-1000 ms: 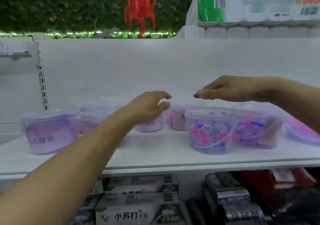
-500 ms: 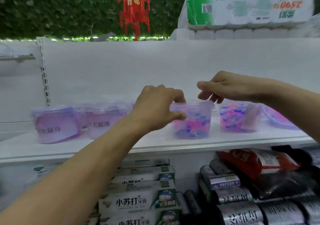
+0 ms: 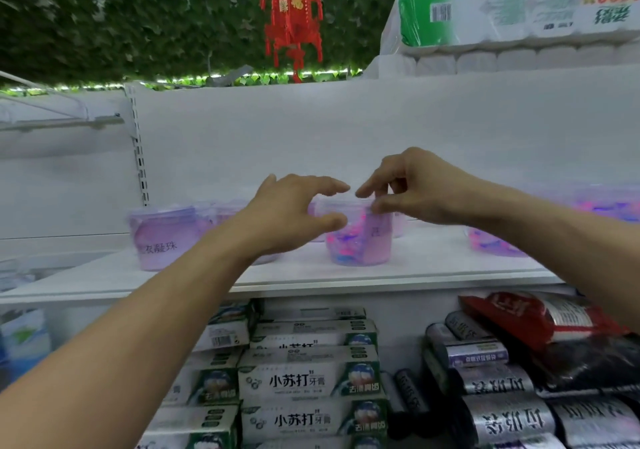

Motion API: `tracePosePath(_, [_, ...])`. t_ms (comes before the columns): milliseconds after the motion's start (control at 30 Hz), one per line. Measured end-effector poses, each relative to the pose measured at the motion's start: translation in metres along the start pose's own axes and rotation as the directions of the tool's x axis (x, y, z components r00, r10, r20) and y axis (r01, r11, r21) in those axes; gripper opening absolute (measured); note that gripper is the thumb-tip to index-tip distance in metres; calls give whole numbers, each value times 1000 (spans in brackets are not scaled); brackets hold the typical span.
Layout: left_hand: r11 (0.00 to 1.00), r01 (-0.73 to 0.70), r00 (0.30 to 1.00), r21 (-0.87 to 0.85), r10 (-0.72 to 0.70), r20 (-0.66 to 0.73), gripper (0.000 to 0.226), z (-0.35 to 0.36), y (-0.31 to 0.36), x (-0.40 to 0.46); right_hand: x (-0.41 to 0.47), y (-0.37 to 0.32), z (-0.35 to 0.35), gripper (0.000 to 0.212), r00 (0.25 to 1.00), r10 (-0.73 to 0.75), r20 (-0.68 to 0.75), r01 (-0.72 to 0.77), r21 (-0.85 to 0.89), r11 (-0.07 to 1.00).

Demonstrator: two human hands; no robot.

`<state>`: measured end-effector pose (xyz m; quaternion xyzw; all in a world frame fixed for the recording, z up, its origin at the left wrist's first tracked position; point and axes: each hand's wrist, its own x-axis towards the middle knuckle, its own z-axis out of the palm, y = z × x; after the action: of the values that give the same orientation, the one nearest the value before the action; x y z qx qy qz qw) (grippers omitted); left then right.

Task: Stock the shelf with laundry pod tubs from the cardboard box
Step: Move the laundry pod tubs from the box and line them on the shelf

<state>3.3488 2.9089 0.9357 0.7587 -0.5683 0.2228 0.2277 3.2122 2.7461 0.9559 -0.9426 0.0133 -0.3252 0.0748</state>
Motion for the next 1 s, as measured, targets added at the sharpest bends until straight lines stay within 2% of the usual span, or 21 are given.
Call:
tracePosePath(67, [999, 13, 1000, 50, -13, 9, 43, -1, -2, -1, 5, -12, 4, 24, 1000, -10, -11, 11, 116, 993])
tracePosePath(133, [997, 51, 998, 66, -49, -24, 40, -6, -12, -4, 5, -14, -4, 31, 998, 37, 46, -49, 287, 957])
tracePosePath(167, [995, 73, 996, 74, -70, -46, 40, -11, -19, -6, 5, -10, -9, 38, 993, 62, 99, -89, 293, 952])
tracePosePath(267, [981, 164, 986, 102, -160, -53, 40, -24, -42, -17, -1, 7, -12, 57, 933, 191, 305, -230, 98, 968])
tracePosePath(300, [976, 198, 980, 93, -196, -32, 40, -27, -49, -21, -3, 11, -9, 58, 921, 223, 319, -252, 51, 967])
tracePosePath(400, [969, 238, 971, 61, -239, 8, 36, -25, -61, -29, -3, 7, 3, 47, 959, 212, 187, -225, 53, 973])
tracePosePath(533, [970, 228, 971, 86, -221, -89, 27, -18, -65, -31, 12, -16, 27, 37, 995, 95, -11, -95, 2, 995])
tracePosePath(700, [968, 231, 964, 95, -215, -158, 29, -12, -68, -33, 24, -29, 47, 36, 991, 110, -74, -111, -8, 994])
tracePosePath(867, [969, 219, 966, 111, -199, -167, 29, -12, -71, -32, 25, -25, 52, 36, 985, 129, -112, -125, 41, 991])
tracePosePath(1000, [972, 206, 974, 110, -192, -121, 28, -14, -73, -31, 21, -20, 65, 40, 981, 113, -155, -126, -79, 989])
